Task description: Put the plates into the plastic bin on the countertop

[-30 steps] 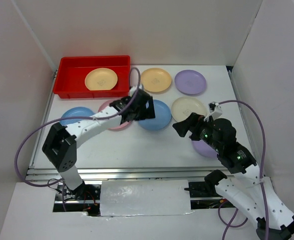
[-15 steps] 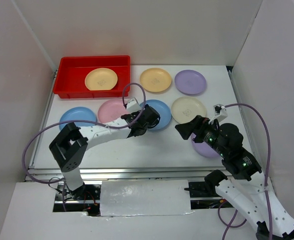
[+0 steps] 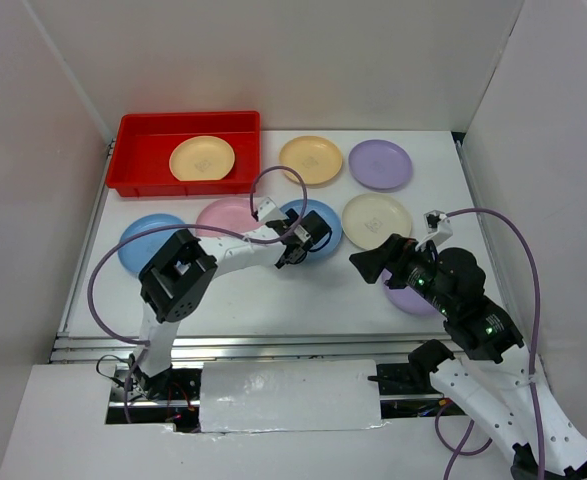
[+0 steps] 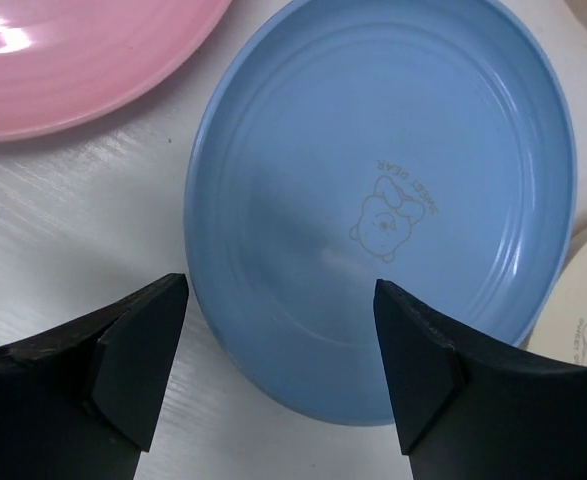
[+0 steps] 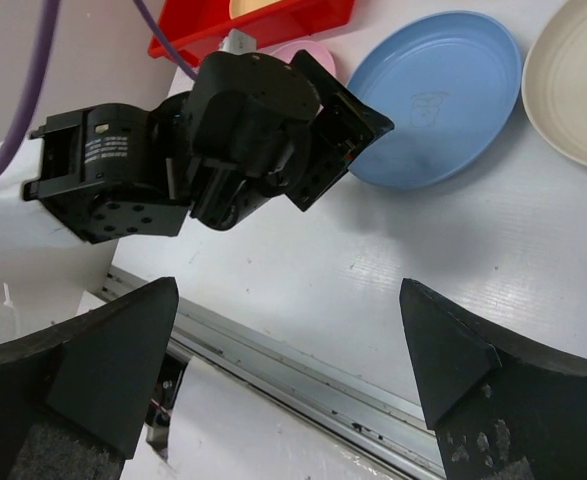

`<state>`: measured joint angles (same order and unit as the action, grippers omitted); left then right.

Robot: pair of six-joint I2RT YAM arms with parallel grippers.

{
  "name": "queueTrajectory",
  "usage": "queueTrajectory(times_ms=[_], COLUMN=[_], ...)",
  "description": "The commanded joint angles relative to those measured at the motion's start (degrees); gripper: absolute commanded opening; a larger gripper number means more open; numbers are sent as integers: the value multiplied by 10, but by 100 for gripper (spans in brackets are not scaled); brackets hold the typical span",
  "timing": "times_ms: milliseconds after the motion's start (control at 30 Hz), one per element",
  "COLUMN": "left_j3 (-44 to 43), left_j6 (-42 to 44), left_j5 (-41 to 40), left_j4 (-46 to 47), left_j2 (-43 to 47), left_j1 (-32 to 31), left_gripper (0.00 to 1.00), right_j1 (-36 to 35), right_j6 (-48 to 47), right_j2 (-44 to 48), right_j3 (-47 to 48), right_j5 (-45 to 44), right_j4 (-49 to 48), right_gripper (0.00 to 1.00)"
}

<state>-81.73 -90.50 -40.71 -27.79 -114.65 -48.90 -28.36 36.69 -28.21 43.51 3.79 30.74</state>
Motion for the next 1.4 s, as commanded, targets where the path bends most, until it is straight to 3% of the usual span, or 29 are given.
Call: queueTrajectory(times_ms=[0,100,167,233,367,433,500,567,700,833,1000,1100,1133,1233,1333,1367], left_j3=[-22,-11,17,33,28,26,36,52,92,33,-47,-31,-29,-64,-184,-262], left_j6=[-34,-41,-45,-48,-40,-38,-49,-65,-120,-140,21,150,176,241,307,316], left_j5=[-11,-4,-2,3,12,12,8,9,-24,-76,-144,-62,32,132,185,193], left_j4=[-42,-39,-17,-3,-8,-14,-30,-49,-128,-249,-235,-122,-62,-10,-7,-31], left_j2=[-30,-31,-24,-21,-29,-30,-20,9,85,124,187,221,222,182,83,57], left_j1=[10,13,11,13,17,15,11,5,-22,-44,-32,83,166,289,367,380], left_gripper=[87,83,74,57,41,22,17,2,0,0,0,0,0,0,0,0], right_j1=[-2,-3,-3,-2,-3,-5,-4,-4,-6,-10,-13,-13,-13,-13,-12,-13], right_j6=[-9,-11,-11,-12,-11,-10,-11,-11,-7,-2,1,2,1,-2,-9,-13], right_j2=[3,1,0,-1,-1,0,-1,-2,-6,-8,-11,-18,-20,-30,-40,-44], right_j3=[8,12,16,18,23,25,27,31,30,28,24,19,18,8,9,8], right_j5=[9,7,6,8,9,6,4,3,9,13,8,13,15,19,23,24], right_j4=[-4,-1,1,1,5,6,8,10,2,-6,-12,-20,-23,-33,-33,-33], right_gripper=[100,100,100,100,100,100,100,100,100,100,100,100,100,100,100,100])
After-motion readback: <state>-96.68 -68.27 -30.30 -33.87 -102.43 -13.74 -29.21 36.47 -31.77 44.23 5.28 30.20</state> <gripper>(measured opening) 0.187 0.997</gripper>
